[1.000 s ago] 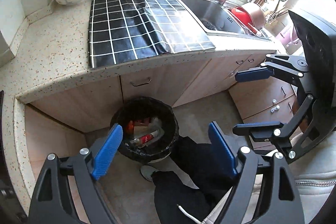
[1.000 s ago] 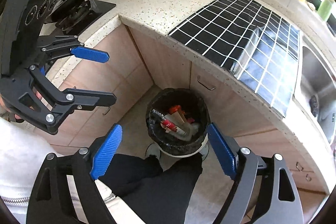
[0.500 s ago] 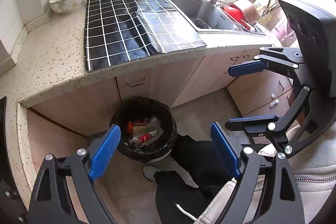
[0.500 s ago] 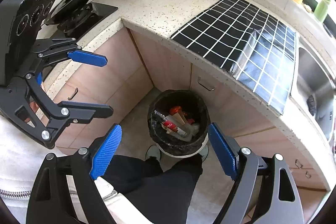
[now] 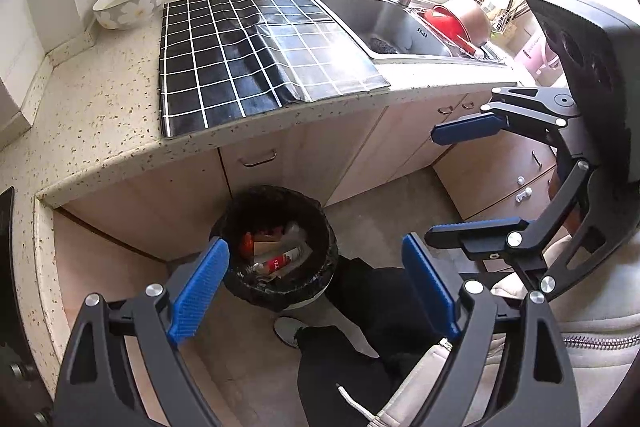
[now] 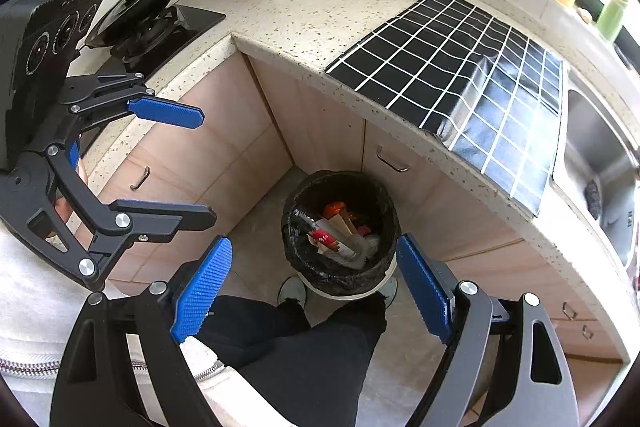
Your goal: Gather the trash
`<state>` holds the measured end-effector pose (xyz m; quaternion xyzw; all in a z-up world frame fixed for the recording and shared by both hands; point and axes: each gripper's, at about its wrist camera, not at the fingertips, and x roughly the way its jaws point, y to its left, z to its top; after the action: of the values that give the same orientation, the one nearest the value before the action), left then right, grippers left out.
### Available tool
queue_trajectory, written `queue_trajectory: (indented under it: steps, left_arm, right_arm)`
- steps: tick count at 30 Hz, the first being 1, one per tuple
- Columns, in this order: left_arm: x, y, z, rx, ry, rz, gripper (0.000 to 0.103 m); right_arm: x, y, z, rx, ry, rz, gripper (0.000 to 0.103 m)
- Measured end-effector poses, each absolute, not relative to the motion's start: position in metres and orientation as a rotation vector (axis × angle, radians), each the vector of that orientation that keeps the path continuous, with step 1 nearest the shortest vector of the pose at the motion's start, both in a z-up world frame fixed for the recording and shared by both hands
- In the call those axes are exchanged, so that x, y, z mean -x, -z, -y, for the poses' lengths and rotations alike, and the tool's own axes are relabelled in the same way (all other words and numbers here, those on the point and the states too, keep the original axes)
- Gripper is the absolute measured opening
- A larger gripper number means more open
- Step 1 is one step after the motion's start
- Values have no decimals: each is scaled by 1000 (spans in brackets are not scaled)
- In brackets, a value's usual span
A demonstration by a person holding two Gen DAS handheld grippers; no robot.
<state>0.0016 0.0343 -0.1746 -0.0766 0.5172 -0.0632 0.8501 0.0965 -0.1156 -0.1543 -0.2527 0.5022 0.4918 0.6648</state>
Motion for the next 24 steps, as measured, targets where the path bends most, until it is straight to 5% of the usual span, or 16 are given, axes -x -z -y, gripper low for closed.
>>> queue_trajectory:
  steps: [24]
  left_arm:
    - [-1,173,-38,165,125,-1068,91]
  right_arm:
    - [-95,151,117,571,-1098,-1128,81]
